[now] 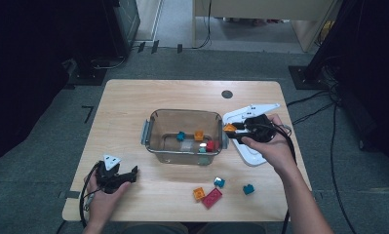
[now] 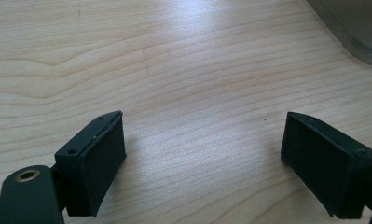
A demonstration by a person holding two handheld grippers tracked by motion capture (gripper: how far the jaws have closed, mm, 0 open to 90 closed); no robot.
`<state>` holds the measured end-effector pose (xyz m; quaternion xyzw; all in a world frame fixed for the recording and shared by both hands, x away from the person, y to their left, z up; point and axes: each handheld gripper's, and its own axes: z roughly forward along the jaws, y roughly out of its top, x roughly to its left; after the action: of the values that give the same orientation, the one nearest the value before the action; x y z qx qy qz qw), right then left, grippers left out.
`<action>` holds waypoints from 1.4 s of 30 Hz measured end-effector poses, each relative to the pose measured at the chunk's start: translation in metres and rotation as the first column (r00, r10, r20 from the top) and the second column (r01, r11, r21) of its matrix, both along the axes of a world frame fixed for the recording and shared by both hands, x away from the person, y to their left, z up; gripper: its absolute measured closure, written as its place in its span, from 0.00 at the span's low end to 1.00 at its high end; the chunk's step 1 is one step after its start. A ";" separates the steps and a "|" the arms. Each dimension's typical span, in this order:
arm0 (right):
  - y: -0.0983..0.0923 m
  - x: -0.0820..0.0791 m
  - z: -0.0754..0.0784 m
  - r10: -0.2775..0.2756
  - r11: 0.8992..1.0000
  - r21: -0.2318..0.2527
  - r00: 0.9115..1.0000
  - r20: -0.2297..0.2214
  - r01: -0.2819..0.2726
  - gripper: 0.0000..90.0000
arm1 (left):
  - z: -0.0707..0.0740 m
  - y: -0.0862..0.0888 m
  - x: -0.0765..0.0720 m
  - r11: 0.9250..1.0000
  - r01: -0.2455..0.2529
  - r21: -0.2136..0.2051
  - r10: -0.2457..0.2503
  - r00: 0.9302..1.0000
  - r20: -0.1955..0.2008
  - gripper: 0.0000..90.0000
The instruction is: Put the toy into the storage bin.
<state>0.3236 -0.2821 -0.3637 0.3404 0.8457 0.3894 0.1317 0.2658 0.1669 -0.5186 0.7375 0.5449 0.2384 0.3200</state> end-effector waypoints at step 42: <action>0.092 0.032 -0.028 0.115 0.989 -0.077 0.984 -0.138 -0.126 0.63 | 0.000 0.000 0.000 1.000 0.001 0.001 -0.001 1.000 -0.001 0.15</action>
<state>0.3558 -0.1905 -0.3918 0.3077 0.8876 0.3364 0.0657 0.2657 0.1670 -0.5185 0.7381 0.5445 0.2382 0.3193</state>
